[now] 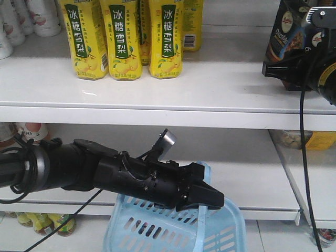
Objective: Left arm holds basket, right arm returns cookies
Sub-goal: 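Set the Chocofello box upright on the upper shelf and open the right gripper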
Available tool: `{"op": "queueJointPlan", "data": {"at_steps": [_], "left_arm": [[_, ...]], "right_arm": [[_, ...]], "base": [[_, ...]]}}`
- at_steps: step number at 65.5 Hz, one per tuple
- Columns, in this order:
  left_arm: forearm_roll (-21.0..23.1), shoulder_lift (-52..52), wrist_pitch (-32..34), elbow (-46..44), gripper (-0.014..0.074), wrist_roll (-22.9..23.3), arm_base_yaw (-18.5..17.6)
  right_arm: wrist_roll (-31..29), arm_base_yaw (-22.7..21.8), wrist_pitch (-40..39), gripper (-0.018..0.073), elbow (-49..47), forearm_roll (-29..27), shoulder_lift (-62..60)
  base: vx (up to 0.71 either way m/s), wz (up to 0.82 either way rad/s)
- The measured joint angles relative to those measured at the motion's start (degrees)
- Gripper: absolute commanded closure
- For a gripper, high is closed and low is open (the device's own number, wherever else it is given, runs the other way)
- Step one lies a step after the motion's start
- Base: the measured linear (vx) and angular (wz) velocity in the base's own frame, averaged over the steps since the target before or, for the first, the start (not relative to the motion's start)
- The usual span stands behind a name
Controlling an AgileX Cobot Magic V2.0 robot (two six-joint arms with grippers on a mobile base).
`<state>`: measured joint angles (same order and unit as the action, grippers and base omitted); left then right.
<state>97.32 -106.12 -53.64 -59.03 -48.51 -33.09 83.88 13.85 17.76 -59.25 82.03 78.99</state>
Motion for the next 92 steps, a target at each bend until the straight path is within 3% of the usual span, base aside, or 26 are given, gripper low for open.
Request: {"op": "queueJointPlan", "data": {"at_steps": [22,63,92], "left_arm": [[0.0,0.0,0.0,0.0,0.0603,0.0,0.0],[0.0,0.0,0.0,0.0,0.0603,0.0,0.0],[-0.05,0.0,0.0,0.0,0.0603,0.0,0.0]], "right_arm": [[0.0,0.0,-1.37,0.0005,0.46,-1.7,0.87],[-0.7,0.2,-0.87,0.0003,0.88,-5.16,-5.89],[-2.56,2.33,-0.01,0.0005,8.37,-6.61,-13.96]], "base": [[0.0,0.0],[0.0,0.0],[0.0,0.0]]}}
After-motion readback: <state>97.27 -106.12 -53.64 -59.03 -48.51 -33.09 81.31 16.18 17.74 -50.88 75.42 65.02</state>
